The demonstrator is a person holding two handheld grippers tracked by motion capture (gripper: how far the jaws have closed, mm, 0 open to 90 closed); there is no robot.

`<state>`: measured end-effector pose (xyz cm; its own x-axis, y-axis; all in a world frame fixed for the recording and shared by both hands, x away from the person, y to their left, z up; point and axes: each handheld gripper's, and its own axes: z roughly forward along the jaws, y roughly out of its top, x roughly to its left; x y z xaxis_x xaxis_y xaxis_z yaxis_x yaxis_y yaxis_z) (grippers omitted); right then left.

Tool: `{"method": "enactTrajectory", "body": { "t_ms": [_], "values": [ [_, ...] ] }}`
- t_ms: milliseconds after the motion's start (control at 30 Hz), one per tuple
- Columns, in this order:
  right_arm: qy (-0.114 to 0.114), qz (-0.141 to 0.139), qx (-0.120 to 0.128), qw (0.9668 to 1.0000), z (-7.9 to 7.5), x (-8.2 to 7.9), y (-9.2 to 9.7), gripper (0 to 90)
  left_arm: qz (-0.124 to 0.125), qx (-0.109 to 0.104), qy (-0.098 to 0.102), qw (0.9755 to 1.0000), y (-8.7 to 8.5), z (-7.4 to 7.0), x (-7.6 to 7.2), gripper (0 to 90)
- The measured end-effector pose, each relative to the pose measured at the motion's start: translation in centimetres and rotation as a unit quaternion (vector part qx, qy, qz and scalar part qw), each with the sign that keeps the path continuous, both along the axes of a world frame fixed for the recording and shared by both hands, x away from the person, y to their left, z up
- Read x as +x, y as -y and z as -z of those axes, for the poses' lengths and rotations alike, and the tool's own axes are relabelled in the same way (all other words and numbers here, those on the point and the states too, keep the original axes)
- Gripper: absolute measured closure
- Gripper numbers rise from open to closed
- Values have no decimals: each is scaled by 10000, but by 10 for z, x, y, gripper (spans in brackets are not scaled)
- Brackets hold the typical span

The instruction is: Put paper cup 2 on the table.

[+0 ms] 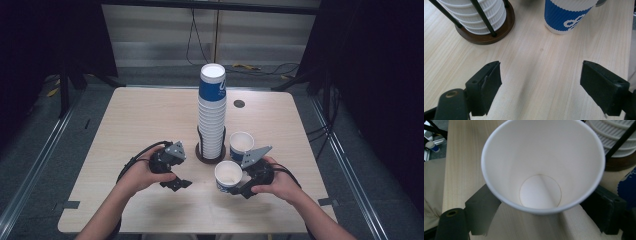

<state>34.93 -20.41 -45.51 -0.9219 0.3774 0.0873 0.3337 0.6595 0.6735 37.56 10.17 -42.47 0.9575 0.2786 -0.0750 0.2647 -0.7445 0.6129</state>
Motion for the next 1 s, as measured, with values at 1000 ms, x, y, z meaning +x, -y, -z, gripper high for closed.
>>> {"method": "enactTrajectory", "body": {
  "t_ms": [1000],
  "values": [
    [-94, 525, 43, 9986, 9, -15, 60, 141, -328, -395, -55, 9987, -29, 19, -1, 169]
  ]
}}
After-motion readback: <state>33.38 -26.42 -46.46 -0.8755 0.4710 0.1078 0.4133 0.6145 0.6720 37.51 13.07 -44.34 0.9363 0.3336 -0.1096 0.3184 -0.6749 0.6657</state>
